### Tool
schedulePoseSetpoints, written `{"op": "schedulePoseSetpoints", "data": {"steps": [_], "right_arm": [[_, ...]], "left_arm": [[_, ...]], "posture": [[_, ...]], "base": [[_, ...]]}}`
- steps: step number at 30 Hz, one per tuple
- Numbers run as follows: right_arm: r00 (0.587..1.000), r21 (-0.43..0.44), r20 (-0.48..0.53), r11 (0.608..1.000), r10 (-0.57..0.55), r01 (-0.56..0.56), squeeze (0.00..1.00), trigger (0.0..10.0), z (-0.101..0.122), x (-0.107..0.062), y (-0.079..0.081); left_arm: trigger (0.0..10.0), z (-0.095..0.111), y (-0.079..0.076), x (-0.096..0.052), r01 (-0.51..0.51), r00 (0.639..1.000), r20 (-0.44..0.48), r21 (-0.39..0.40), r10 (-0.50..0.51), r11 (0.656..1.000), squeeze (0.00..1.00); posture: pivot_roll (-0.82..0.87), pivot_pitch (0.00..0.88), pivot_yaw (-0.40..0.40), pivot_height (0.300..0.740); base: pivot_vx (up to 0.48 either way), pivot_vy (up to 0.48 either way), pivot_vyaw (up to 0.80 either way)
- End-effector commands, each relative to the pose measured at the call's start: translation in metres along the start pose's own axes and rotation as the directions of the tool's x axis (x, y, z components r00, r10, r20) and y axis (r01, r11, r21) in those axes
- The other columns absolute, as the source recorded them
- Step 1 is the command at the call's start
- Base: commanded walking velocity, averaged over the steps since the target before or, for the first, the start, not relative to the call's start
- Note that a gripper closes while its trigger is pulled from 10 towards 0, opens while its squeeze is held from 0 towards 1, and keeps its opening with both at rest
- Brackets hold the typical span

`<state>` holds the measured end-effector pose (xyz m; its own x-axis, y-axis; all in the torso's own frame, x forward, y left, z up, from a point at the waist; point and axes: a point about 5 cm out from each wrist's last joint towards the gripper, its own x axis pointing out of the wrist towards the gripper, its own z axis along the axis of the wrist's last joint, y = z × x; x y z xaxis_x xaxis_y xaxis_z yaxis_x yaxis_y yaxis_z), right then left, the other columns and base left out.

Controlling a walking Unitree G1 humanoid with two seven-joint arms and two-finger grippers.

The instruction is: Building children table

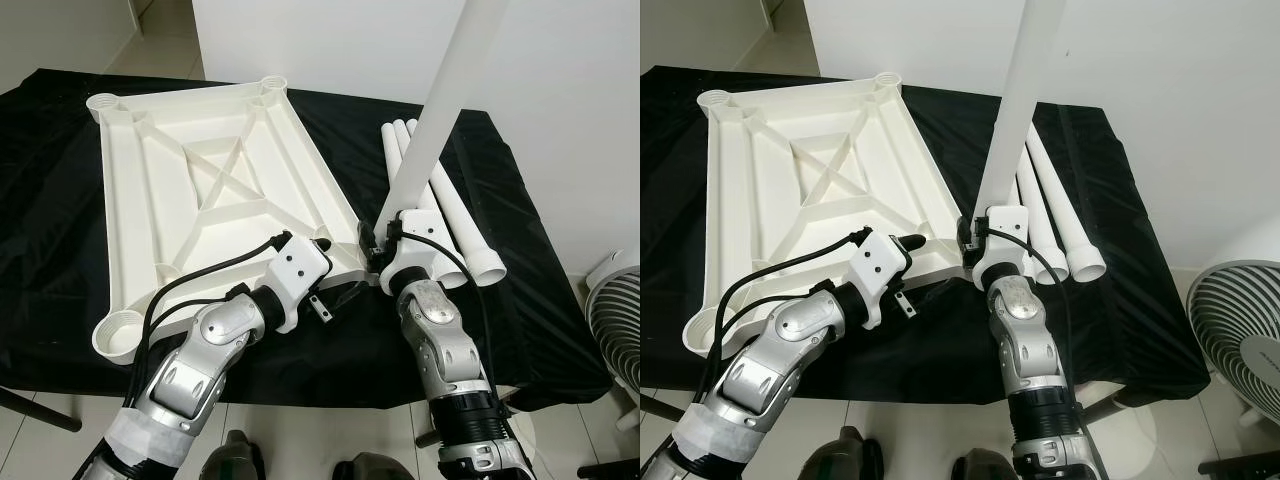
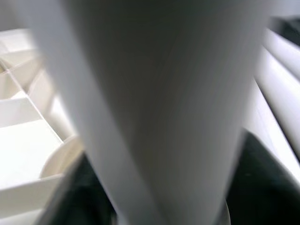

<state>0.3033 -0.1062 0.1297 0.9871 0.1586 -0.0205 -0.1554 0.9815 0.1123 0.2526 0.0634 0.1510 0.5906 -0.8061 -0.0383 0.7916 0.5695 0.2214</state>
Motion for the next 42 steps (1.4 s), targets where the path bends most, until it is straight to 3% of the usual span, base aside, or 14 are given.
{"op": "schedulePoseSetpoints", "data": {"steps": [1, 7, 13, 15, 25, 29, 37, 38, 40, 41, 42], "right_arm": [[1.000, 0.030, -0.020, 0.999, 0.018, -0.017, 1.00, 10.0, -0.003, -0.002, 0.003], [0.997, 0.032, 0.004, 0.997, 0.074, -0.074, 1.00, 10.0, 0.001, -0.004, 0.006], [0.990, -0.031, 0.022, 0.990, 0.137, -0.136, 1.00, 10.0, 0.006, -0.002, -0.005], [0.985, -0.069, 0.026, 0.983, 0.171, -0.169, 0.00, 10.0, 0.010, 0.000, -0.012], [0.964, -0.121, 0.022, 0.958, 0.264, -0.260, 0.00, 10.0, 0.015, 0.002, -0.023], [0.915, -0.200, -0.016, 0.896, 0.403, -0.398, 0.00, 10.0, 0.012, 0.006, -0.032], [0.866, -0.231, -0.076, 0.837, 0.494, -0.497, 0.00, 10.0, 0.002, 0.016, -0.030], [0.857, -0.220, -0.079, 0.830, 0.509, -0.513, 0.00, 4.2, 0.001, 0.017, -0.029], [0.857, -0.220, -0.079, 0.830, 0.509, -0.513, 0.00, 4.2, 0.001, 0.017, -0.029], [0.849, -0.206, -0.081, 0.825, 0.522, -0.527, 0.00, 0.0, 0.000, 0.017, -0.028], [0.841, -0.211, -0.083, 0.815, 0.535, -0.539, 0.00, 0.0, -0.001, 0.017, -0.028]], "left_arm": [[10.0, -0.004, -0.001, -0.001, 0.039, 0.999, -0.010, 0.001, -0.039, 0.999, 0.00], [10.0, -0.004, 0.000, -0.002, 0.040, 0.999, -0.006, 0.000, -0.040, 0.999, 0.00], [10.0, -0.005, -0.001, -0.003, 0.052, 0.999, -0.005, -0.001, -0.052, 0.999, 0.00], [10.0, -0.005, -0.001, -0.002, 0.057, 0.998, -0.003, -0.002, -0.057, 0.998, 0.00], [10.0, -0.005, -0.001, -0.001, 0.063, 0.998, 0.000, -0.004, -0.063, 0.998, 0.00], [10.0, -0.004, -0.002, -0.001, 0.074, 0.997, 0.003, -0.006, -0.074, 0.997, 0.00], [10.0, -0.003, -0.003, -0.001, 0.077, 0.997, 0.009, -0.007, -0.077, 0.997, 0.00], [10.0, -0.003, -0.003, -0.001, 0.075, 0.997, 0.009, -0.006, -0.075, 0.997, 0.00], [10.0, -0.003, -0.003, -0.001, 0.075, 0.997, 0.009, -0.006, -0.075, 0.997, 0.00], [10.0, -0.002, -0.003, -0.001, 0.074, 0.997, 0.010, -0.005, -0.074, 0.997, 0.00], [10.0, -0.002, -0.003, -0.001, 0.072, 0.997, 0.010, -0.005, -0.072, 0.997, 0.00]], "posture": [[-0.03, 0.005, -0.027, 0.740], [-0.03, 0.011, -0.026, 0.740], [-0.04, 0.012, -0.023, 0.740], [-0.04, 0.013, -0.022, 0.740], [-0.04, 0.015, -0.023, 0.740], [-0.04, 0.015, -0.020, 0.740], [-0.03, 0.014, -0.023, 0.740], [-0.02, 0.013, -0.026, 0.740], [-0.02, 0.013, -0.026, 0.740], [-0.02, 0.013, -0.026, 0.740], [-0.02, 0.015, -0.030, 0.740]], "base": [[0.000, 0.000, 0.00], [0.000, 0.000, 0.00], [0.000, 0.000, 0.00], [0.000, 0.000, 0.00], [0.000, 0.000, 0.00], [0.000, 0.000, 0.00], [0.000, 0.000, 0.00], [0.000, 0.000, 0.00], [0.000, 0.000, 0.00], [0.000, 0.000, 0.00], [0.000, 0.000, 0.00]]}}
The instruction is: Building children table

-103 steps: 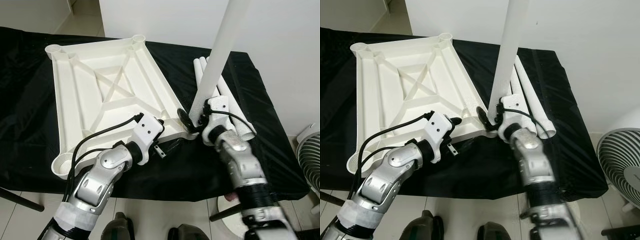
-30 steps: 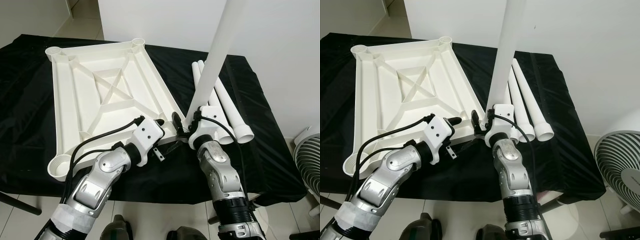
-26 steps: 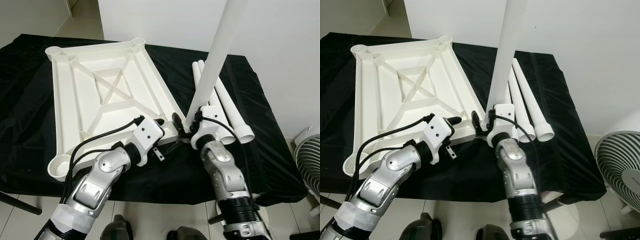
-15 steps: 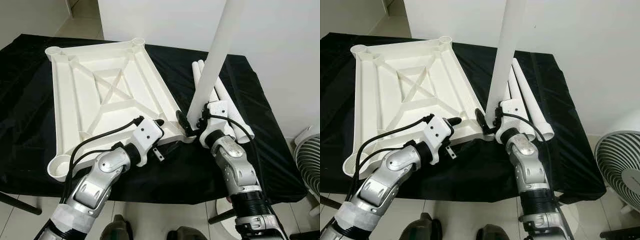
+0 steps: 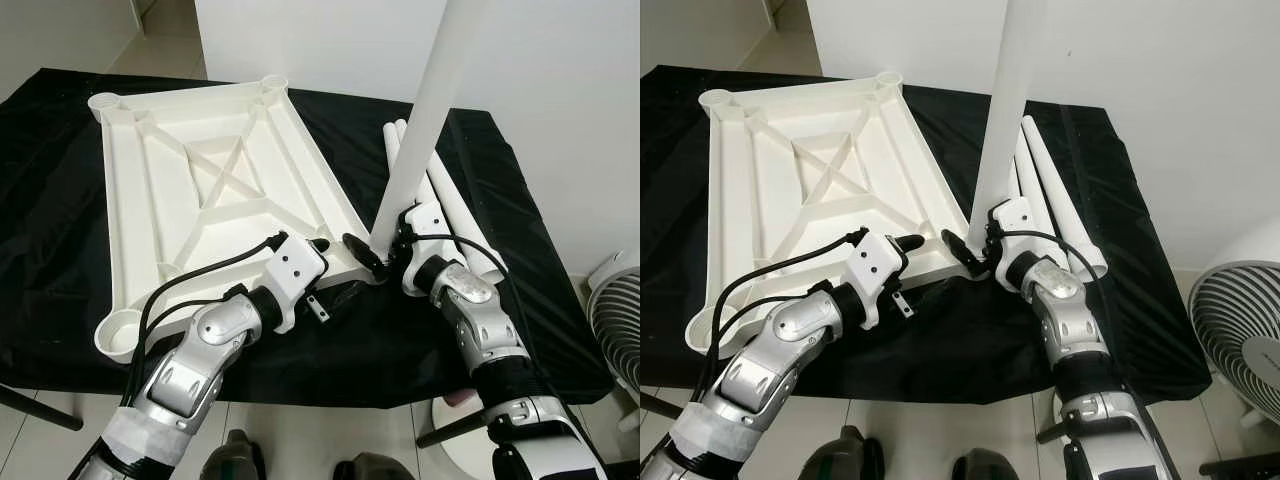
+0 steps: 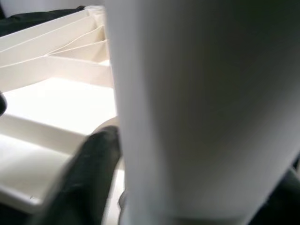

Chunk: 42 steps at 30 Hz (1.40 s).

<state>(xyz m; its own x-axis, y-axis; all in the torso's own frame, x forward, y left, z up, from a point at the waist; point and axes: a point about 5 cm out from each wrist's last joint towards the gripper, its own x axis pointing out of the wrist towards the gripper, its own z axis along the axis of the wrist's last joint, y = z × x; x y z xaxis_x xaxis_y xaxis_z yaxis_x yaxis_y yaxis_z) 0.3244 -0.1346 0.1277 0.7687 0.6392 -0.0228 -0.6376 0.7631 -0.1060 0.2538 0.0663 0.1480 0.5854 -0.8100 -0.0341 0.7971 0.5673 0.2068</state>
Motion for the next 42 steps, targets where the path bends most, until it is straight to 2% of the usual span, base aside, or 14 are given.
{"op": "schedulePoseSetpoints", "data": {"steps": [1, 10, 11, 23, 25, 26, 27, 28, 30, 31, 35, 37, 38, 42], "right_arm": [[0.999, -0.002, -0.012, 0.999, 0.039, -0.039, 0.00, 0.0, -0.002, 0.003, 0.003], [0.997, 0.008, -0.023, 0.998, 0.070, -0.069, 0.00, 0.0, -0.011, -0.001, 0.005], [0.998, 0.013, -0.025, 0.998, 0.058, -0.057, 0.00, 10.0, -0.012, -0.001, 0.004], [0.997, 0.058, 0.001, 0.995, -0.077, 0.077, 0.00, 10.0, -0.011, -0.008, 0.001], [0.986, 0.072, 0.014, 0.984, -0.164, 0.162, 0.00, 10.0, -0.009, -0.010, 0.006], [0.986, 0.072, 0.014, 0.984, -0.164, 0.162, 0.00, 10.0, -0.009, -0.010, 0.006], [0.976, 0.086, 0.011, 0.973, -0.217, 0.216, 0.00, 10.0, -0.008, -0.010, 0.008], [0.976, 0.086, 0.011, 0.973, -0.217, 0.216, 0.00, 10.0, -0.008, -0.010, 0.008], [0.942, 0.126, -0.012, 0.934, -0.336, 0.335, 0.00, 10.0, -0.010, -0.012, 0.012], [0.942, 0.126, -0.012, 0.934, -0.336, 0.335, 0.00, 10.0, -0.010, -0.012, 0.012], [0.898, 0.146, -0.016, 0.888, -0.440, 0.437, 0.00, 10.0, -0.008, -0.013, 0.015], [0.836, 0.167, -0.016, 0.823, -0.549, 0.543, 0.00, 10.0, -0.004, -0.012, 0.021], [0.821, 0.170, -0.014, 0.808, -0.570, 0.564, 0.00, 10.0, -0.002, -0.011, 0.025], [0.835, 0.164, -0.004, 0.823, -0.550, 0.543, 0.00, 10.0, 0.000, -0.009, 0.028]], "left_arm": [[10.0, 0.001, -0.005, 0.000, 0.066, 0.998, 0.004, 0.009, -0.066, 0.998, 0.00], [10.0, 0.001, -0.008, -0.001, 0.062, 0.998, 0.006, 0.000, -0.062, 0.998, 0.00], [10.0, 0.001, -0.008, -0.001, 0.064, 0.998, 0.005, -0.001, -0.064, 0.998, 0.00], [10.0, 0.001, -0.009, -0.001, 0.070, 0.998, 0.006, -0.008, -0.070, 0.998, 0.00], [10.0, 0.000, -0.010, -0.002, 0.073, 0.997, 0.004, -0.010, -0.073, 0.997, 0.00], [10.0, 0.000, -0.010, -0.002, 0.073, 0.997, 0.004, -0.010, -0.073, 0.997, 0.00], [10.0, 0.000, -0.010, -0.002, 0.074, 0.997, 0.004, -0.010, -0.074, 0.997, 0.00], [10.0, 0.000, -0.010, -0.002, 0.074, 0.997, 0.004, -0.010, -0.074, 0.997, 0.00], [10.0, 0.000, -0.010, -0.002, 0.077, 0.997, 0.004, -0.010, -0.077, 0.997, 0.00], [10.0, 0.000, -0.010, -0.002, 0.077, 0.997, 0.004, -0.010, -0.077, 0.997, 0.00], [10.0, 0.000, -0.011, -0.001, 0.080, 0.997, 0.005, -0.011, -0.080, 0.997, 0.00], [10.0, 0.000, -0.012, -0.001, 0.086, 0.996, 0.005, -0.013, -0.086, 0.996, 0.00], [10.0, 0.000, -0.012, 0.000, 0.087, 0.996, 0.007, -0.012, -0.087, 0.996, 0.00], [10.0, 0.001, -0.013, 0.000, 0.088, 0.996, 0.009, -0.014, -0.088, 0.996, 0.00]], "posture": [[-0.02, 0.015, -0.030, 0.740], [-0.02, 0.019, -0.033, 0.740], [-0.02, 0.022, -0.031, 0.740], [-0.03, 0.029, -0.030, 0.740], [-0.03, 0.029, -0.030, 0.740], [-0.03, 0.029, -0.030, 0.740], [-0.03, 0.029, -0.031, 0.740], [-0.03, 0.029, -0.031, 0.740], [-0.03, 0.028, -0.031, 0.740], [-0.03, 0.028, -0.031, 0.740], [-0.03, 0.027, -0.030, 0.740], [-0.03, 0.026, -0.032, 0.740], [-0.03, 0.026, -0.032, 0.740], [-0.03, 0.021, -0.030, 0.740]], "base": [[0.000, 0.000, 0.00], [0.000, 0.000, 0.00], [0.000, 0.000, 0.00], [0.000, 0.000, 0.00], [0.000, 0.000, 0.00], [0.000, 0.000, 0.00], [0.000, 0.000, 0.00], [0.000, 0.000, 0.00], [0.000, 0.000, 0.00], [0.000, 0.000, 0.00], [0.000, 0.000, 0.00], [0.000, 0.000, 0.00], [0.000, 0.000, 0.00], [0.000, 0.000, 0.00]]}}
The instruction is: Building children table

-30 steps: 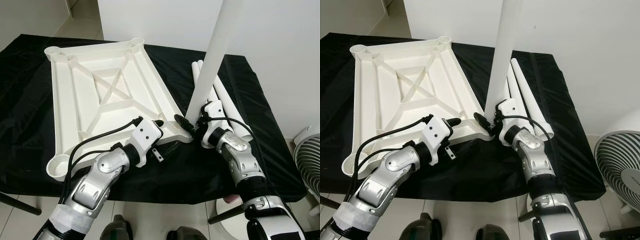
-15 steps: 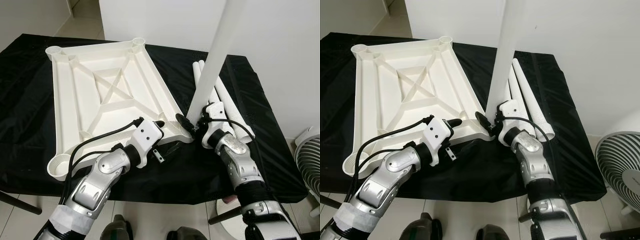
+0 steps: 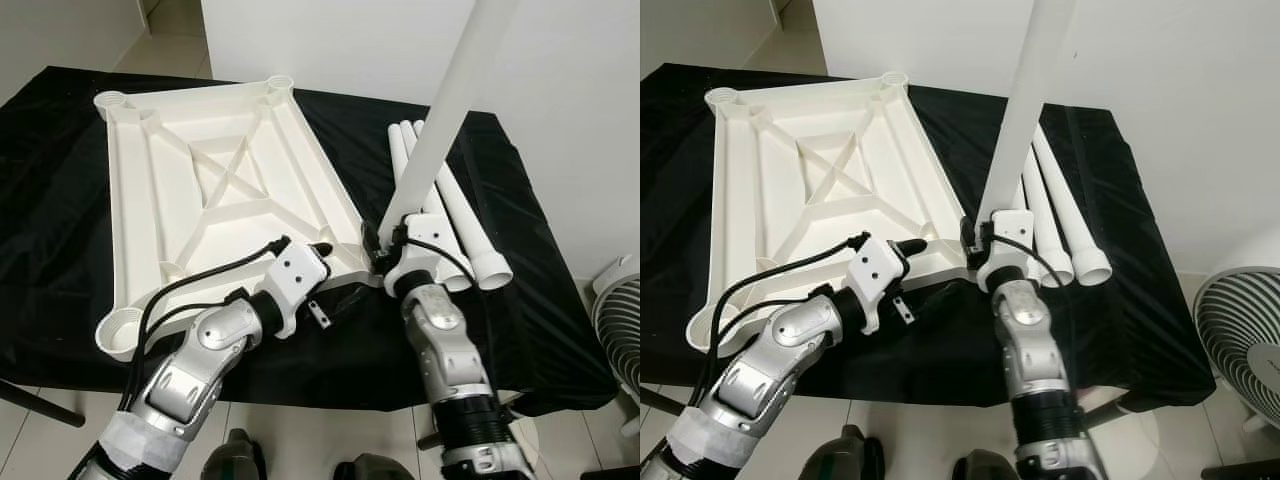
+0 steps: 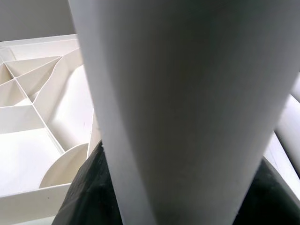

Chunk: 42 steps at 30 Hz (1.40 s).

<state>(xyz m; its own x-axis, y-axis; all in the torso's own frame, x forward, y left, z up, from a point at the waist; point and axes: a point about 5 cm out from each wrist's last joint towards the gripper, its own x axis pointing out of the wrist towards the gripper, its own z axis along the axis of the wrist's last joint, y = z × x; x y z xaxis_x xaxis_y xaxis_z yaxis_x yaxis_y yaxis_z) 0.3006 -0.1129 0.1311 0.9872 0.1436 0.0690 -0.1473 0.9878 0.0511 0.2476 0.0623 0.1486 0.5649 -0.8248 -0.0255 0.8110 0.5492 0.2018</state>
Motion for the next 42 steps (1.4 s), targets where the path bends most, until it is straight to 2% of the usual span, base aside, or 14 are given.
{"op": "schedulePoseSetpoints", "data": {"steps": [1, 5, 7, 13, 18, 24, 25, 26, 27, 28, 31, 35, 38, 42], "right_arm": [[0.999, 0.012, -0.034, 0.999, -0.035, 0.036, 0.00, 10.0, -0.005, -0.003, -0.007], [0.998, 0.019, -0.037, 0.999, -0.043, 0.044, 0.00, 10.0, -0.005, -0.003, -0.009], [0.999, 0.041, -0.039, 0.999, -0.035, 0.036, 1.00, 10.0, -0.004, -0.004, -0.007], [1.000, 0.067, -0.020, 0.998, 0.009, -0.008, 1.00, 10.0, 0.002, -0.005, 0.002], [0.999, 0.084, -0.003, 0.995, 0.046, -0.046, 1.00, 10.0, 0.006, -0.003, 0.000], [0.978, 0.035, 0.004, 0.978, 0.206, -0.206, 1.00, 10.0, 0.014, 0.001, -0.010], [0.969, 0.012, -0.004, 0.969, 0.248, -0.248, 0.59, 10.0, 0.014, 0.002, -0.012], [0.969, 0.012, -0.004, 0.969, 0.248, -0.248, 0.59, 10.0, 0.014, 0.002, -0.012], [0.955, -0.018, -0.008, 0.955, 0.295, -0.296, 0.00, 10.0, 0.015, 0.002, -0.014], [0.955, -0.018, -0.008, 0.955, 0.295, -0.296, 0.00, 10.0, 0.015, 0.002, -0.014], [0.917, -0.104, -0.042, 0.911, 0.397, -0.399, 0.00, 10.0, 0.015, 0.005, -0.022], [0.884, -0.145, -0.083, 0.872, 0.459, -0.467, 0.00, 10.0, 0.009, 0.007, -0.023], [0.854, -0.139, -0.109, 0.843, 0.509, -0.520, 0.00, 10.0, 0.004, 0.010, -0.022], [0.838, -0.134, -0.123, 0.828, 0.532, -0.545, 0.00, 10.0, 0.001, 0.012, -0.021]], "left_arm": [[10.0, -0.002, -0.006, 0.001, 0.066, 0.998, -0.005, -0.011, -0.066, 0.998, 0.00], [10.0, -0.002, -0.006, 0.001, 0.070, 0.998, -0.005, -0.010, -0.070, 0.998, 0.00], [10.0, -0.001, -0.006, 0.000, 0.071, 0.997, -0.005, -0.008, -0.071, 0.997, 0.00], [10.0, -0.002, -0.007, 0.000, 0.069, 0.998, -0.005, -0.010, -0.069, 0.998, 0.00], [10.0, -0.002, -0.008, 0.000, 0.070, 0.998, -0.004, -0.012, -0.070, 0.997, 0.00], [10.0, -0.001, -0.008, 0.000, 0.071, 0.997, -0.004, -0.012, -0.071, 0.997, 0.00], [10.0, -0.001, -0.008, 0.000, 0.072, 0.997, -0.004, -0.012, -0.072, 0.997, 0.00], [10.0, -0.001, -0.008, 0.000, 0.072, 0.997, -0.004, -0.012, -0.072, 0.997, 0.00], [10.0, -0.001, -0.008, 0.000, 0.073, 0.997, -0.005, -0.012, -0.073, 0.997, 0.00], [10.0, -0.001, -0.008, 0.000, 0.073, 0.997, -0.005, -0.012, -0.073, 0.997, 0.00], [10.0, -0.001, -0.007, 0.000, 0.069, 0.998, -0.006, -0.012, -0.069, 0.998, 0.00], [10.0, -0.001, -0.006, 0.000, 0.063, 0.998, -0.004, -0.014, -0.063, 0.998, 0.00], [10.0, 0.000, -0.006, 0.001, 0.058, 0.998, -0.002, -0.014, -0.058, 0.998, 0.00], [10.0, 0.000, -0.005, 0.001, 0.054, 0.999, -0.001, -0.016, -0.054, 0.998, 0.00]], "posture": [[-0.03, 0.021, -0.030, 0.740], [-0.03, 0.019, -0.031, 0.740], [-0.03, 0.014, -0.035, 0.740], [-0.03, 0.013, -0.038, 0.740], [-0.03, 0.010, -0.038, 0.740], [-0.03, 0.011, -0.036, 0.740], [-0.03, 0.011, -0.036, 0.740], [-0.03, 0.011, -0.036, 0.740], [-0.03, 0.013, -0.034, 0.740], [-0.03, 0.013, -0.034, 0.740], [-0.04, 0.022, -0.031, 0.740], [-0.03, 0.023, -0.032, 0.740], [-0.03, 0.023, -0.033, 0.740], [-0.02, 0.024, -0.035, 0.740]], "base": [[0.000, 0.000, 0.00], [0.000, 0.000, 0.00], [0.000, 0.000, 0.00], [0.000, 0.000, 0.00], [0.000, 0.000, 0.00], [0.000, 0.000, 0.00], [0.000, 0.000, 0.00], [0.000, 0.000, 0.00], [0.000, 0.000, 0.00], [0.000, 0.000, 0.00], [0.000, 0.000, 0.00], [0.000, 0.000, 0.00], [0.000, 0.000, 0.00], [0.000, 0.000, 0.00]]}}
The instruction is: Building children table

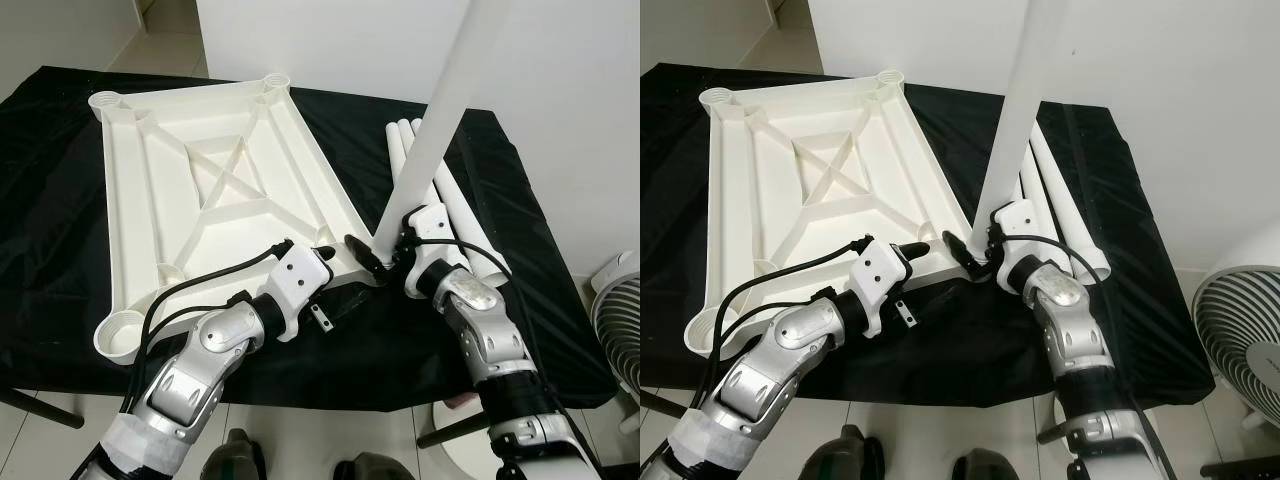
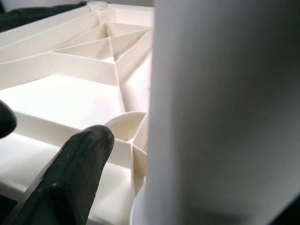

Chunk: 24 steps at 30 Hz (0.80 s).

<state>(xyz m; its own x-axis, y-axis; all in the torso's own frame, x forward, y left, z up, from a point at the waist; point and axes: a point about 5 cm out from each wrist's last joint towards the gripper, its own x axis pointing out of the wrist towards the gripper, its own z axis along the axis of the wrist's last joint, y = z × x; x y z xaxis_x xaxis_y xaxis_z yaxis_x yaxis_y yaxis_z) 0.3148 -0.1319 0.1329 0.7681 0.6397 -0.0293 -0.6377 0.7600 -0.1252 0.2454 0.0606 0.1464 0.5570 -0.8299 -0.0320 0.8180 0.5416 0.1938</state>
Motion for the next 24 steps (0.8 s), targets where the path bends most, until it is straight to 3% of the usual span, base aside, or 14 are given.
{"op": "schedulePoseSetpoints", "data": {"steps": [1, 2, 3, 4, 5, 14, 20, 21, 22, 23, 24], "right_arm": [[1.000, -0.004, -0.006, 1.000, 0.018, -0.018, 0.00, 10.0, -0.001, 0.001, 0.000], [1.000, -0.003, -0.010, 1.000, 0.024, -0.024, 0.00, 10.0, -0.003, 0.002, 0.000], [0.999, -0.003, -0.014, 0.999, 0.035, -0.035, 0.00, 4.3, -0.004, 0.003, 0.000], [0.999, -0.003, -0.014, 0.999, 0.035, -0.035, 0.00, 4.3, -0.004, 0.003, 0.000], [0.999, -0.001, -0.011, 0.999, 0.044, -0.044, 0.00, 0.0, -0.006, 0.003, -0.001], [0.998, 0.033, -0.021, 0.997, 0.066, -0.066, 0.00, 0.0, -0.014, 0.000, 0.001], [1.000, 0.067, -0.002, 0.997, 0.025, -0.024, 0.00, 0.0, -0.017, -0.001, 0.004], [1.000, 0.072, -0.007, 0.997, 0.005, -0.004, 0.00, 1.6, -0.018, 0.000, 0.005], [1.000, 0.072, -0.007, 0.997, 0.005, -0.004, 0.00, 1.6, -0.018, 0.000, 0.005], [1.000, 0.078, -0.016, 0.997, -0.026, 0.027, 0.00, 10.0, -0.018, 0.000, 0.005], [1.000, 0.078, -0.016, 0.997, -0.026, 0.027, 0.00, 10.0, -0.018, 0.000, 0.005]], "left_arm": [[10.0, 0.001, -0.002, 0.000, 0.043, 0.999, 0.003, -0.008, -0.043, 0.999, 0.00], [10.0, 0.001, -0.002, 0.000, 0.043, 0.999, 0.004, -0.008, -0.043, 0.999, 0.00], [10.0, 0.001, -0.002, 0.000, 0.042, 0.999, 0.004, -0.008, -0.042, 0.999, 0.00], [10.0, 0.001, -0.002, 0.000, 0.042, 0.999, 0.004, -0.008, -0.042, 0.999, 0.00], [10.0, 0.002, -0.002, 0.000, 0.041, 0.999, 0.004, -0.008, -0.041, 0.999, 0.00], [10.0, 0.002, -0.002, -0.001, 0.032, 0.999, 0.004, -0.009, -0.032, 0.999, 0.00], [10.0, 0.002, -0.003, -0.001, 0.035, 0.999, 0.003, -0.014, -0.035, 0.999, 0.00], [10.0, 0.002, -0.003, -0.001, 0.035, 0.999, 0.003, -0.015, -0.035, 0.999, 0.00], [10.0, 0.002, -0.003, -0.001, 0.035, 0.999, 0.003, -0.015, -0.035, 0.999, 0.00], [10.0, 0.002, -0.003, -0.001, 0.036, 0.999, 0.002, -0.013, -0.036, 0.999, 0.00], [10.0, 0.002, -0.003, -0.001, 0.036, 0.999, 0.002, -0.013, -0.036, 0.999, 0.00]], "posture": [[-0.02, 0.024, -0.035, 0.740], [-0.02, 0.025, -0.036, 0.740], [-0.02, 0.024, -0.036, 0.740], [-0.02, 0.024, -0.036, 0.740], [-0.02, 0.025, -0.038, 0.740], [-0.02, 0.031, -0.038, 0.740], [-0.02, 0.036, -0.035, 0.740], [-0.02, 0.038, -0.033, 0.740], [-0.02, 0.038, -0.033, 0.740], [-0.02, 0.039, -0.034, 0.740], [-0.02, 0.039, -0.034, 0.740]], "base": [[0.000, 0.000, 0.00], [0.000, 0.000, 0.00], [0.000, 0.000, 0.00], [0.000, 0.000, 0.00], [0.000, 0.000, 0.00], [0.000, 0.000, 0.00], [0.000, 0.000, 0.00], [0.000, 0.000, 0.00], [0.000, 0.000, 0.00], [0.000, 0.000, 0.00], [0.000, 0.000, 0.00]]}}
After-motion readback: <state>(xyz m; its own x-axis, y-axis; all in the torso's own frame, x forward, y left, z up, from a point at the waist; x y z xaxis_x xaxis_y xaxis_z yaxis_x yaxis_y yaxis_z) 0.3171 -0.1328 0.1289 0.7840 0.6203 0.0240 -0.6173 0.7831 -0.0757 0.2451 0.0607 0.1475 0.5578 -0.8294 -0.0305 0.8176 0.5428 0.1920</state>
